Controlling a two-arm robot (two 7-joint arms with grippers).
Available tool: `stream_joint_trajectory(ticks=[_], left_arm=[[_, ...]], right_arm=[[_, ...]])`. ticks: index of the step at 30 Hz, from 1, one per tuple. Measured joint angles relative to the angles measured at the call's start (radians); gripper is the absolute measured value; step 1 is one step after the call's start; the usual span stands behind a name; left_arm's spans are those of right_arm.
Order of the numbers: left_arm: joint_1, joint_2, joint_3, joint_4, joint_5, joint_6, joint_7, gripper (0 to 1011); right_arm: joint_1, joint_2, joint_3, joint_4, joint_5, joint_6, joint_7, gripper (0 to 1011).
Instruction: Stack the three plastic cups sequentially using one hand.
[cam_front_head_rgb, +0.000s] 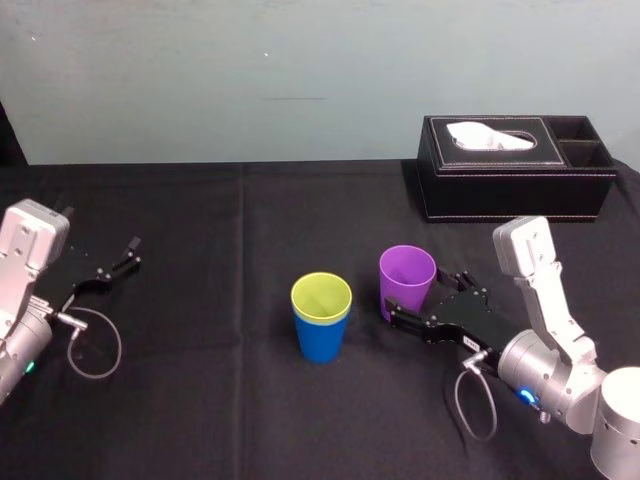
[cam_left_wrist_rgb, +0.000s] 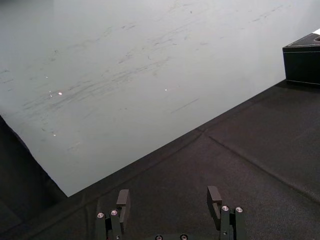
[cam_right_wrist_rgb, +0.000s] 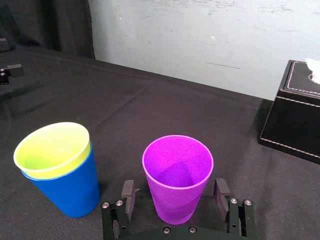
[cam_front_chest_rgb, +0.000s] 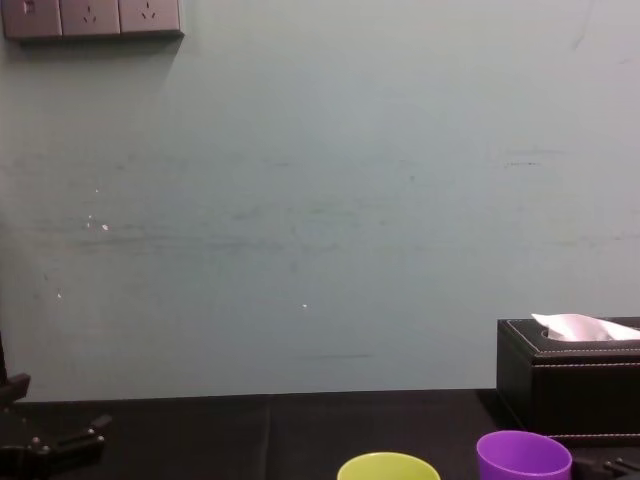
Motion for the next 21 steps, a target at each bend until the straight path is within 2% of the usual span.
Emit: stream_joint_trajectory(ticks=[21], left_arm=[[0.0, 0.0, 0.0, 0.0, 0.0, 0.0, 0.0, 1010]], right_arm=[[0.043, -0.018, -0.02, 0.037, 0.0, 0.004, -0.001, 1003]])
